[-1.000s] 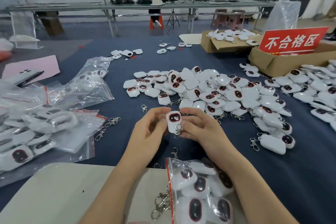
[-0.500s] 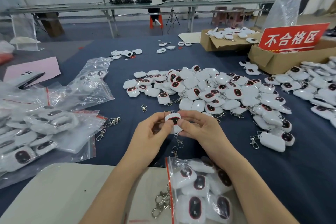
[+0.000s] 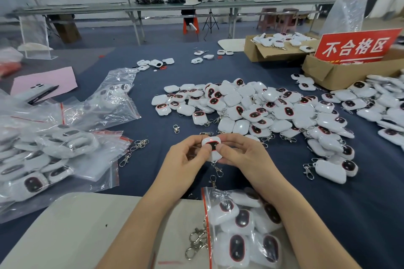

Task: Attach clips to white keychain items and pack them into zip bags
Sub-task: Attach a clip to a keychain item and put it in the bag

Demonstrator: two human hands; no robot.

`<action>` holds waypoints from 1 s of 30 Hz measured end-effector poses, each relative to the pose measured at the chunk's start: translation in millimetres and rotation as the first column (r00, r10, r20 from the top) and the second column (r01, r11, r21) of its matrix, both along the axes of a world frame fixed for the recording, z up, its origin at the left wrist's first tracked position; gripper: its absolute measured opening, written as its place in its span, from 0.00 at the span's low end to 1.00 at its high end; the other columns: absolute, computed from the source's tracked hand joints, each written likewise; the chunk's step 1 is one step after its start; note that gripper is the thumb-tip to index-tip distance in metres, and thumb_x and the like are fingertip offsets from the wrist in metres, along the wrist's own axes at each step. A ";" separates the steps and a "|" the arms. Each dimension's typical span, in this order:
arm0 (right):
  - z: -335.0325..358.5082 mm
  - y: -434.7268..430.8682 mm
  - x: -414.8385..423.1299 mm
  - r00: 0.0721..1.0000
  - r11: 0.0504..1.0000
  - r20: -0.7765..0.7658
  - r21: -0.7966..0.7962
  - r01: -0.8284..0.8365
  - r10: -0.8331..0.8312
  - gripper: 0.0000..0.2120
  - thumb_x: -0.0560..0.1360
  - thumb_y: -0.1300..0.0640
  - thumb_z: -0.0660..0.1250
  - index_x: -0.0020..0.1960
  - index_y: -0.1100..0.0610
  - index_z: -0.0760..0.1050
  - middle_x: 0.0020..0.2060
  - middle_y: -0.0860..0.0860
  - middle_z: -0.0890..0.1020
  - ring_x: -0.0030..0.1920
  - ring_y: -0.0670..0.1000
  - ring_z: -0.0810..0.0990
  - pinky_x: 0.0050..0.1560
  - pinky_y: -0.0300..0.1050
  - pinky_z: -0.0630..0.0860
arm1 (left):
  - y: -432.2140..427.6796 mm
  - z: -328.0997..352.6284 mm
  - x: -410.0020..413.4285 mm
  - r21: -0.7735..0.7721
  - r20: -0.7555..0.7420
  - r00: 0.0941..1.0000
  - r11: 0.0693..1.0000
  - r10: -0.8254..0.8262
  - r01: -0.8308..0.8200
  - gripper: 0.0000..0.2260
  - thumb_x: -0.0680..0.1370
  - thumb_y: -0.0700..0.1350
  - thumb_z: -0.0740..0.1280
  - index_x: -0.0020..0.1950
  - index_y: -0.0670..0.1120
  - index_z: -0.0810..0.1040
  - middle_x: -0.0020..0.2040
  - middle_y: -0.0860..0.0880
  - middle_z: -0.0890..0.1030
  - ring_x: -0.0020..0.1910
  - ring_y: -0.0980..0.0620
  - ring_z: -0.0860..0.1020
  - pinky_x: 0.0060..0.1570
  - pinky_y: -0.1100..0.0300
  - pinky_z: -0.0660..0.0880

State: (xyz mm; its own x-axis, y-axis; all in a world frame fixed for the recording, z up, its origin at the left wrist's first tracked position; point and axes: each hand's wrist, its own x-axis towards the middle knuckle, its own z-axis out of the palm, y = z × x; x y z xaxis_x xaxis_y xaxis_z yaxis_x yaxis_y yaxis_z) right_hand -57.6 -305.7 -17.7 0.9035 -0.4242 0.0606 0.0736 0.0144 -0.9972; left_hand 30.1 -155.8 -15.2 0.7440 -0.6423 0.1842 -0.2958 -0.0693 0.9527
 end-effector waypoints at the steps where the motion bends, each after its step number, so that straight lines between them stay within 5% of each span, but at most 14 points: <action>1: 0.2 0.1 0.4 1.000 1.000 -0.002 0.003 0.005 -0.005 0.07 0.77 0.59 0.72 0.51 0.48 0.85 0.48 0.48 0.87 0.51 0.46 0.85 0.48 0.40 0.82 | -0.3 -0.1 -0.1 -0.002 -0.004 1.000 1.000 0.002 -0.002 0.08 0.82 0.44 0.67 0.56 0.56 0.83 0.46 0.55 0.86 0.45 0.56 0.82 0.49 0.64 0.79; 13: 1.1 1.2 1.3 1.000 0.997 -0.008 0.070 0.018 -0.018 0.09 0.77 0.58 0.72 0.48 0.43 0.85 0.48 0.49 0.87 0.51 0.48 0.85 0.46 0.38 0.81 | -0.6 2.9 -1.5 -0.021 -0.005 1.000 1.000 -0.012 0.012 0.09 0.82 0.43 0.67 0.59 0.54 0.83 0.49 0.56 0.86 0.49 0.56 0.83 0.50 0.68 0.77; 30: -1.3 -0.1 2.3 0.998 0.993 -0.056 0.110 0.038 -0.032 0.04 0.77 0.59 0.72 0.49 0.52 0.85 0.47 0.53 0.87 0.51 0.51 0.86 0.46 0.41 0.83 | 0.5 1.7 -1.0 -0.025 0.001 0.999 0.999 -0.039 0.039 0.10 0.82 0.42 0.67 0.60 0.52 0.83 0.51 0.57 0.86 0.52 0.57 0.83 0.54 0.67 0.77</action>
State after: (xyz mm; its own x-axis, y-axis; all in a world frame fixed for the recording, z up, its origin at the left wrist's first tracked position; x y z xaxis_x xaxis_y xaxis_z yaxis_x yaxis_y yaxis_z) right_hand -55.3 -305.9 -18.9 0.8889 -0.4566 -0.0371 0.0219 0.1234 -0.9921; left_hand 29.0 -155.3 -13.4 0.7181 -0.6664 0.2008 -0.2985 -0.0342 0.9538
